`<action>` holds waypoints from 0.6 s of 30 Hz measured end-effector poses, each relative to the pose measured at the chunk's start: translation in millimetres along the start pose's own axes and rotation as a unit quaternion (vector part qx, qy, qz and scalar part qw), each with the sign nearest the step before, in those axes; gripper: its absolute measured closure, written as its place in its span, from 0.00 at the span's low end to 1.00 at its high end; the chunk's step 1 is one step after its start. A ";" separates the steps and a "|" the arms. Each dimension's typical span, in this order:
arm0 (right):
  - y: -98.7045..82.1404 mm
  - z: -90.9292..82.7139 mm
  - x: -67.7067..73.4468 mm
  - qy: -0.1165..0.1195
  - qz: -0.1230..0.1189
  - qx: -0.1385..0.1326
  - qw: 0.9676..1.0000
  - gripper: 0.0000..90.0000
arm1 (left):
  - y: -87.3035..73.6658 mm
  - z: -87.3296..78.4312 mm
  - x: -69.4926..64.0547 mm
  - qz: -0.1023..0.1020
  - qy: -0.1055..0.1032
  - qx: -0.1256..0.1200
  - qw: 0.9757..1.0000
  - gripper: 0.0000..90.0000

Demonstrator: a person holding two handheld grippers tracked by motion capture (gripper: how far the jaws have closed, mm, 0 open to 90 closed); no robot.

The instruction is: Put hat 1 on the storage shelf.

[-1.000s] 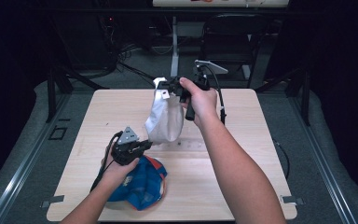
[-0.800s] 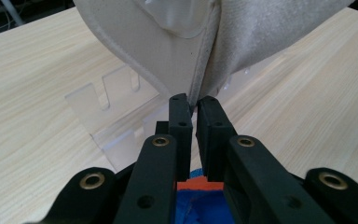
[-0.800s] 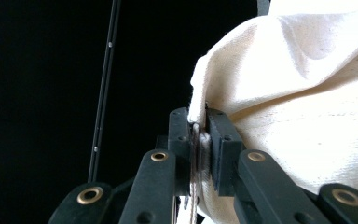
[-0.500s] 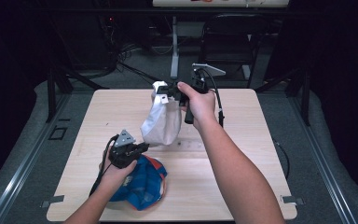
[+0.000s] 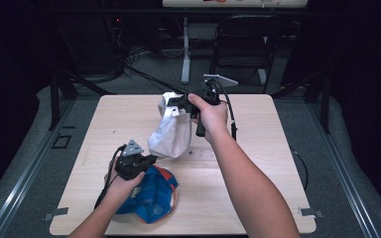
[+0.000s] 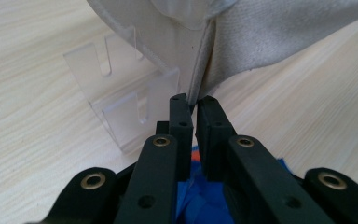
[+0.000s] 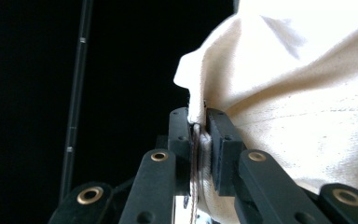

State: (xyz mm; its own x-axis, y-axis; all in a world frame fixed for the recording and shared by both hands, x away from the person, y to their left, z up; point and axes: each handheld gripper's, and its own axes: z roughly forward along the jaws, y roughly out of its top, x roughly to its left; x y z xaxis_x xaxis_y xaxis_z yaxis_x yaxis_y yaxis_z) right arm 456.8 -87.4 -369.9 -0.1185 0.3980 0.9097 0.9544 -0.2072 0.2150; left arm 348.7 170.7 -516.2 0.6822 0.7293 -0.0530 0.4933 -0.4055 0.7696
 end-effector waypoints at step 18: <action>-1.7 -12.9 -15.9 -0.022 -0.004 -0.019 1.000 0.85 | -10.0 3.6 -2.5 -0.013 0.007 -0.015 1.000 0.94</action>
State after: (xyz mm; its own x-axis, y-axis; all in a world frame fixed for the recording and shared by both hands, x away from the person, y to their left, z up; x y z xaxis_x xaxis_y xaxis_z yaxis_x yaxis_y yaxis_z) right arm 453.5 -104.9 -380.2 -0.1128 0.4382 0.8918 0.9420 -0.2382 0.2362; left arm 344.0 170.9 -526.0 0.6615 0.7472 -0.0634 0.4937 -0.3702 0.7869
